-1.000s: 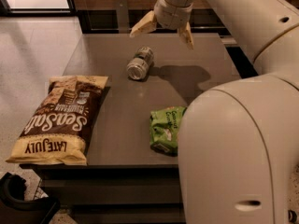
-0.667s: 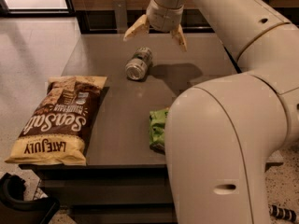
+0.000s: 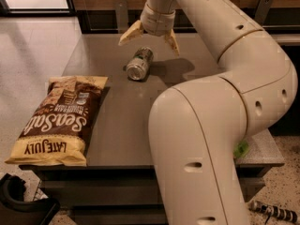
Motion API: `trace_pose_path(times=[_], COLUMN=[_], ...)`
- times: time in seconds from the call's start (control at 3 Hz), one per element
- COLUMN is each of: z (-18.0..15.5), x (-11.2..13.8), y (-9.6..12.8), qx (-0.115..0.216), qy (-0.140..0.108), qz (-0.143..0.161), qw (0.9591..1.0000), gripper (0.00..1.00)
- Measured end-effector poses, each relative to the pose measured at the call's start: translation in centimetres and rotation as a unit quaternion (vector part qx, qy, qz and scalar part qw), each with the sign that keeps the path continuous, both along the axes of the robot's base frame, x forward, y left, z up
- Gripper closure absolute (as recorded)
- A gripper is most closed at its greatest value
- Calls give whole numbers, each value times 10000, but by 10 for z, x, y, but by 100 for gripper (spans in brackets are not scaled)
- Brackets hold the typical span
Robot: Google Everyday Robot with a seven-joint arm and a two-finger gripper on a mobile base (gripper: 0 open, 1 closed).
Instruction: Place 7up can upright
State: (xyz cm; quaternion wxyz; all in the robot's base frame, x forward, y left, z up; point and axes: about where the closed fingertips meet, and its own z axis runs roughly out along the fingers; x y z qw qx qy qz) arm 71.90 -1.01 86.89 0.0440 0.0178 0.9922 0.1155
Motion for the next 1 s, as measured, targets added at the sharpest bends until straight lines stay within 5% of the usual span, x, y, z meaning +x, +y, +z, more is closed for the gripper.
trace_pose_path(times=[1.0], z=[-12], x=[15], y=[-16], qx=[-277], qy=[158], qz=[-883], qw=[9956], gripper=[0])
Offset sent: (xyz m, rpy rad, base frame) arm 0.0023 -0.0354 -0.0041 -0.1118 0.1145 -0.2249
